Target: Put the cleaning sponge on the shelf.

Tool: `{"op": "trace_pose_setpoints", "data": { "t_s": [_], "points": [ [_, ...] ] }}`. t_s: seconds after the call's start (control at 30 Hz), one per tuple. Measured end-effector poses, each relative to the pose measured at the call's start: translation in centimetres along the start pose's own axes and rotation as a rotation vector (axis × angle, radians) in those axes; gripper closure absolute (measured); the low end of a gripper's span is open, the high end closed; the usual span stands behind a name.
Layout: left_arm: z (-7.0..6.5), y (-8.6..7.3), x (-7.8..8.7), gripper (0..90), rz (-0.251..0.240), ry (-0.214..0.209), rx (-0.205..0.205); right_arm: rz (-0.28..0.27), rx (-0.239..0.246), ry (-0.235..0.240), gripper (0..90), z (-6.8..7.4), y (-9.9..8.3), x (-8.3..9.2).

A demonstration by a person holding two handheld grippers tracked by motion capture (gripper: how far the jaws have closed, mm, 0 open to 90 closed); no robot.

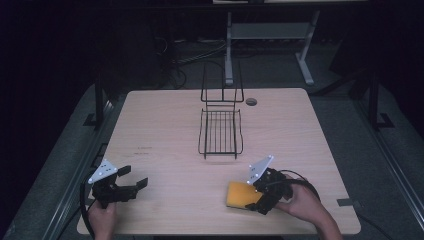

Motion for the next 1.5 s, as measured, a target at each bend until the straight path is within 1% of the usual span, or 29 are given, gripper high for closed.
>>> {"op": "trace_pose_setpoints", "data": {
  "t_s": [0.4, 0.6, 0.8, 0.87, 1.1, 1.23, 1.5],
  "points": [
    [0.1, 0.0, 0.1, 14.0, -0.002, 0.0, 0.001, 0.025, 0.0, 0.012, 15.6, -0.3, 0.4, -1.0],
    [0.1, 0.0, 0.1, 14.0, -0.002, -0.001, -0.001, 0.042, -0.005, 0.019, 15.6, -0.5, 0.3, -1.7],
    [0.0, 0.0, 0.0, 14.0, -0.002, -0.003, 0.0, 0.046, -0.004, 0.021, 15.6, -0.6, 0.1, -2.0],
    [0.0, 0.0, 0.0, 14.0, -0.001, -0.003, 0.001, 0.053, -0.008, 0.018, 15.6, -0.6, 0.0, -2.2],
    [-0.1, 0.0, 0.0, 14.0, 0.0, -0.003, 0.0, 0.073, 0.003, 0.01, 15.6, -0.7, -0.1, -2.7],
    [0.0, 0.0, 0.0, 14.1, 0.0, -0.004, 0.001, 0.067, 0.008, 0.01, 15.0, -0.7, -0.1, -3.1],
    [-0.1, 0.0, 0.0, 14.1, -0.001, -0.006, 0.0, 0.069, -0.008, 0.017, 15.0, -0.5, -0.6, -3.6]
  ]
}}
Point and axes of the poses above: each handheld gripper's, and its own axes: x roughly backward along the jaws, y roughly out of its top, z roughly to its left, the point moved 6 cm from there along -x, roughly forward along the jaws
